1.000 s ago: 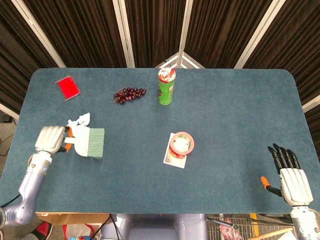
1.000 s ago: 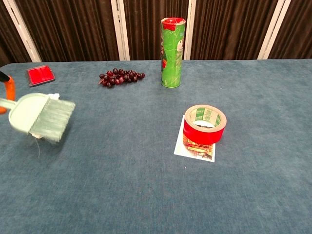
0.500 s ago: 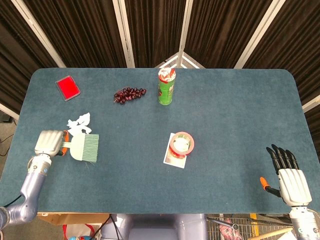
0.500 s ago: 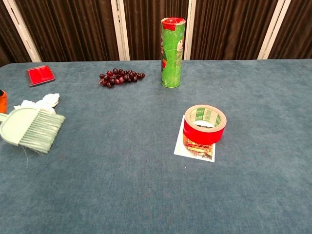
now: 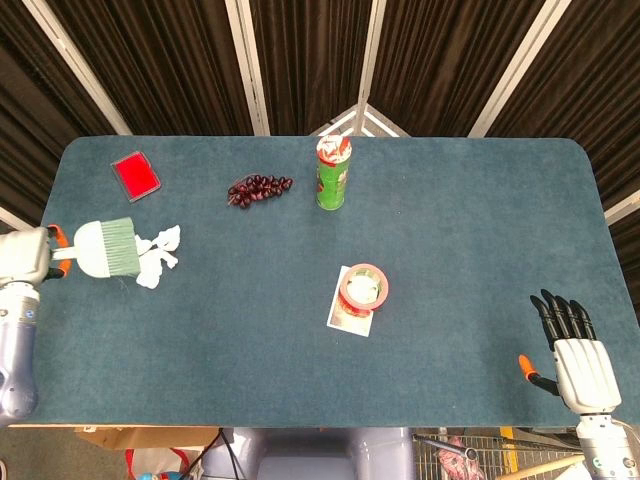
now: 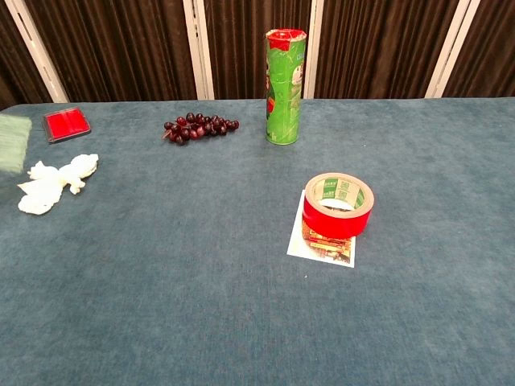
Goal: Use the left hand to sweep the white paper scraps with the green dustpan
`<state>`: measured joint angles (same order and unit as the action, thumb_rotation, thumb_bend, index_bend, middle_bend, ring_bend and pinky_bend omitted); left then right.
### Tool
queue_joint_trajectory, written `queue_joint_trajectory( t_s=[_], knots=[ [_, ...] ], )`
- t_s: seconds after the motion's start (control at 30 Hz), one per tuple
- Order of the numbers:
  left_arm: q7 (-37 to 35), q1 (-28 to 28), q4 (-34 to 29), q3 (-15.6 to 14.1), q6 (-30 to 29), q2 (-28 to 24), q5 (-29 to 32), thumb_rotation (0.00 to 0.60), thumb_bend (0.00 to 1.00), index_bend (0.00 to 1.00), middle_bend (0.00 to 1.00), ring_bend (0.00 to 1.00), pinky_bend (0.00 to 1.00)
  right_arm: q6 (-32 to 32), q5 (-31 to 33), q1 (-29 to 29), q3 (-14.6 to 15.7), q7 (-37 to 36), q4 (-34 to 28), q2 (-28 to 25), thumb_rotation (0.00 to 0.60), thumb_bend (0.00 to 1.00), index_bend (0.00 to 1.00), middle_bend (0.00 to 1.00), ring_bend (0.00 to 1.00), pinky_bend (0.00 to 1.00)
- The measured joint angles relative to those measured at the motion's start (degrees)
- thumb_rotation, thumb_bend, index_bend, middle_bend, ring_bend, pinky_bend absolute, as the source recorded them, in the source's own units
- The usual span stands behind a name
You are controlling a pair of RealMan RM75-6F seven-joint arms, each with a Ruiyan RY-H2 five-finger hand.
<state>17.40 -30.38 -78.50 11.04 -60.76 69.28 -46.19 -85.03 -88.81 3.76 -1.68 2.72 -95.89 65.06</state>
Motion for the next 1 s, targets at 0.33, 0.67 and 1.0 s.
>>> queue_joint_trajectory(
  t_s=[0.33, 0.67, 1.0],
  knots=[
    [-10.13, 6.14, -16.10, -0.61, -6.17, -7.67, -13.83, 0.600, 0.68, 0.67, 1.00, 1.00, 1.00, -0.08, 0.29, -0.03, -0.19, -0.03, 0.28, 0.07, 0.600, 0.32, 0.00, 0.00, 0.00, 0.00],
    [-4.97, 10.02, -26.25, -9.64, -6.73, -5.63, -23.25, 0.600, 0.47, 0.57, 1.00, 1.00, 1.00, -0.20, -0.26, 0.04, -0.08, 0.33, 0.18, 0.23, 0.600, 0.32, 0.00, 0.00, 0.00, 0.00],
    [7.12, 10.50, -26.87, -12.61, -6.93, 2.25, -21.76, 0.600, 0.01, 0.31, 0.99, 1.00, 1.00, -0.13, -0.01, 0.05, -0.23, -0.97, 0.52, -0.14, 0.600, 0.32, 0.00, 0.00, 0.00, 0.00]
  ],
)
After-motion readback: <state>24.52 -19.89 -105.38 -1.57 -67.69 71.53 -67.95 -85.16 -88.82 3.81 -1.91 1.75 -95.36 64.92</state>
